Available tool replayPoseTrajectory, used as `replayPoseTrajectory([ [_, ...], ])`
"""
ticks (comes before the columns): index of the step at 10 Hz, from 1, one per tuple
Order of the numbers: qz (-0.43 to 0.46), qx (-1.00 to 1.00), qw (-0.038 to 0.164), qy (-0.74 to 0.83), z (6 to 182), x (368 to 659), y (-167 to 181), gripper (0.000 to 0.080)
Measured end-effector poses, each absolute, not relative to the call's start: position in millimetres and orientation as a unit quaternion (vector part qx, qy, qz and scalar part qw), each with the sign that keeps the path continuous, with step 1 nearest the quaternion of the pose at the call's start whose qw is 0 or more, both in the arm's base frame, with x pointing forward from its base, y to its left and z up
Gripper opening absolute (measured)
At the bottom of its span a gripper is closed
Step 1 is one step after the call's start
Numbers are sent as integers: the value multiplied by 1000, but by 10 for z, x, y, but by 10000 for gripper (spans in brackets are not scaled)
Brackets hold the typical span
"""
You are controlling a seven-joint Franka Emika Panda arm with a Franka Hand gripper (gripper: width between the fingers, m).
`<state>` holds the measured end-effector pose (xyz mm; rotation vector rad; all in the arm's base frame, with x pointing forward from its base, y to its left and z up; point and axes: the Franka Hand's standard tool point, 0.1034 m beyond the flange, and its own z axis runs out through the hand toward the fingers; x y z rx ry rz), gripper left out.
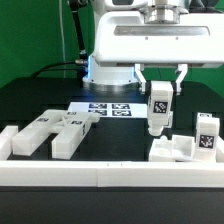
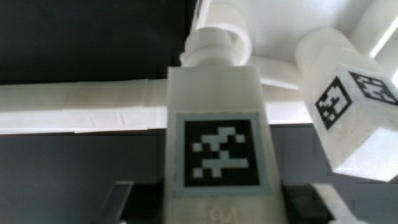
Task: Assemble chair
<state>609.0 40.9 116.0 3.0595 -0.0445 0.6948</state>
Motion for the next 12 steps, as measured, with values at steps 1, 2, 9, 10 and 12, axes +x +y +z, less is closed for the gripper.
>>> replayPoseTrajectory([
  [1,224,975,3,-10,1149,6143,413,291],
  [2,225,974,5,-6,1137,6193,419,291],
  [9,268,963,8,0,1092,6152,450,291],
  [10,267,964,8,2,1076,6146,469,291],
  [12,266,964,8,3,1060,6141,481,291],
])
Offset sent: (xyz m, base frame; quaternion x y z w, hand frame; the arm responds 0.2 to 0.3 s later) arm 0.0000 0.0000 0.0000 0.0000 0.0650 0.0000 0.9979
